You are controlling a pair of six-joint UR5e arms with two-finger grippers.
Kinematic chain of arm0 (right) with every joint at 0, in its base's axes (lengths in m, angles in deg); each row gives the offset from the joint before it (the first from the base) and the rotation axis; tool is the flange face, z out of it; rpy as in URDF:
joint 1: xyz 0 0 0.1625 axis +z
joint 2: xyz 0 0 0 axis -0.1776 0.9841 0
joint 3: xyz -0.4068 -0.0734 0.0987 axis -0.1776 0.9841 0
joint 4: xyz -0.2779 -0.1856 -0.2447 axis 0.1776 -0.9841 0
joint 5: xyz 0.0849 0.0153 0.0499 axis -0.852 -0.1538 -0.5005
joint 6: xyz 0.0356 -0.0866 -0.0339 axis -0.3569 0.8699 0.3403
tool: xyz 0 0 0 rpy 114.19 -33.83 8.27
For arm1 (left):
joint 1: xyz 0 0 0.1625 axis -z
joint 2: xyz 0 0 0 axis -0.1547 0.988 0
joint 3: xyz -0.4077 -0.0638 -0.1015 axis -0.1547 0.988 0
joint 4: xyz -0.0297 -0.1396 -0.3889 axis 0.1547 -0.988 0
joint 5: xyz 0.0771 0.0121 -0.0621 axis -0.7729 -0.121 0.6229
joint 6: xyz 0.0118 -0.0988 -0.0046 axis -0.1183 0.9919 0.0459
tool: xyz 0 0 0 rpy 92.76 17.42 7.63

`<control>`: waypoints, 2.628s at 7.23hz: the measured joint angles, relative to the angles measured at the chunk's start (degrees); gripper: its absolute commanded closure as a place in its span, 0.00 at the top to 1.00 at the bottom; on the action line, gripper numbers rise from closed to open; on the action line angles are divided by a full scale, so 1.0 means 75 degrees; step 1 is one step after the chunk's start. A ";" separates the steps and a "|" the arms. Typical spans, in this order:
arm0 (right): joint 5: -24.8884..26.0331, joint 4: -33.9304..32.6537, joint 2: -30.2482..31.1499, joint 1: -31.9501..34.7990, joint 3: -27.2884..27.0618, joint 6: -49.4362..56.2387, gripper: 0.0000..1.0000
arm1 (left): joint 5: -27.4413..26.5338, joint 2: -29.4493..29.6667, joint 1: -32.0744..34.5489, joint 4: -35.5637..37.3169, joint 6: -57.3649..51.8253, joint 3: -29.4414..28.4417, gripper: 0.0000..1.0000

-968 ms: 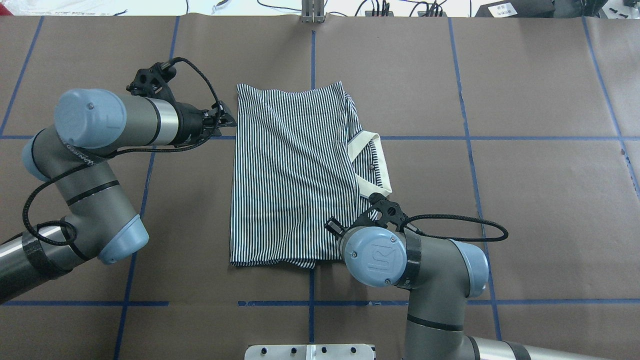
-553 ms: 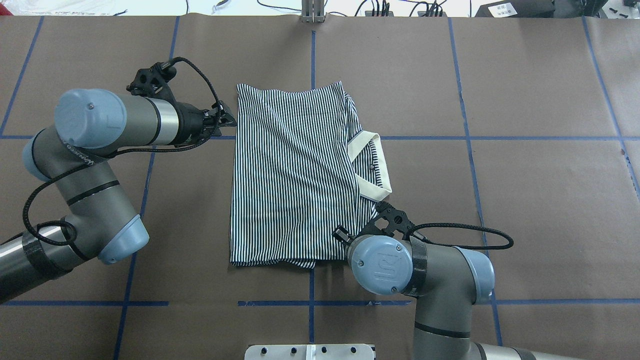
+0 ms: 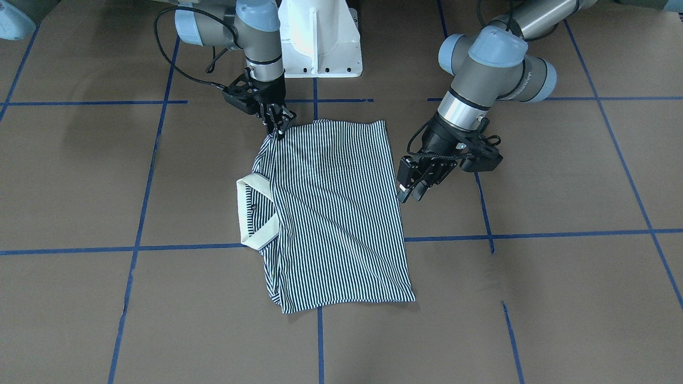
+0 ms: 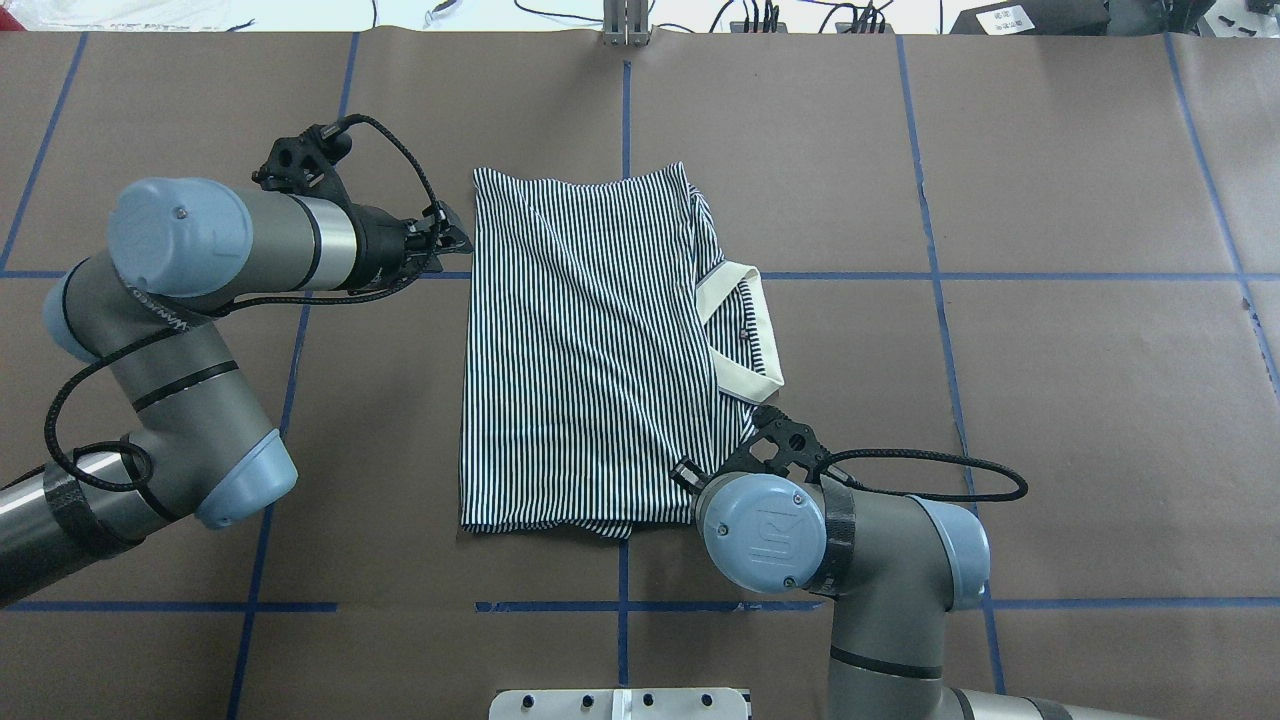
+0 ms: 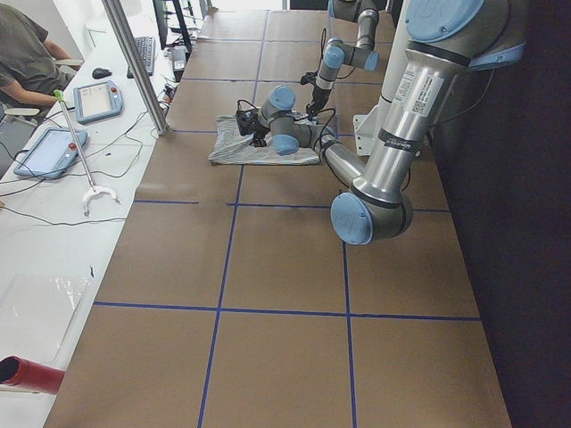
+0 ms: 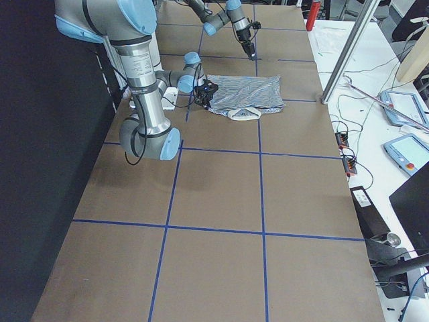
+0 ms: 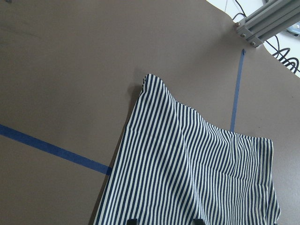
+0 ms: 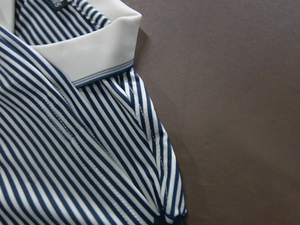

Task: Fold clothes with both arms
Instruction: 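Move the left gripper to the other corner nearest the robot, then grasp both near corners of the shirt with the left and right grippers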

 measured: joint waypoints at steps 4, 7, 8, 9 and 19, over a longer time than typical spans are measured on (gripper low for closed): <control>-0.0038 -0.0010 0.0165 0.0009 -0.0487 0.0034 0.00 | -0.0108 -0.0188 -0.0311 0.0045 0.0669 0.0529 0.51; -0.0042 -0.0001 0.0224 0.0004 -0.0597 0.0047 0.00 | -0.1554 -0.1508 -0.2045 0.0316 0.1965 0.2017 0.53; -0.0043 0.0000 0.0221 0.0004 -0.0600 0.0050 0.00 | -0.1872 -0.1609 -0.2532 0.0703 0.2263 0.2156 0.53; -0.0044 0.0000 0.0219 0.0004 -0.0600 0.0051 0.00 | -0.2037 -0.1596 -0.2879 0.1016 0.2435 0.2168 0.53; -0.0044 0.0000 0.0207 -0.0008 -0.0590 0.0063 0.00 | -0.2250 -0.1480 -0.3429 0.1500 0.2511 0.1705 0.50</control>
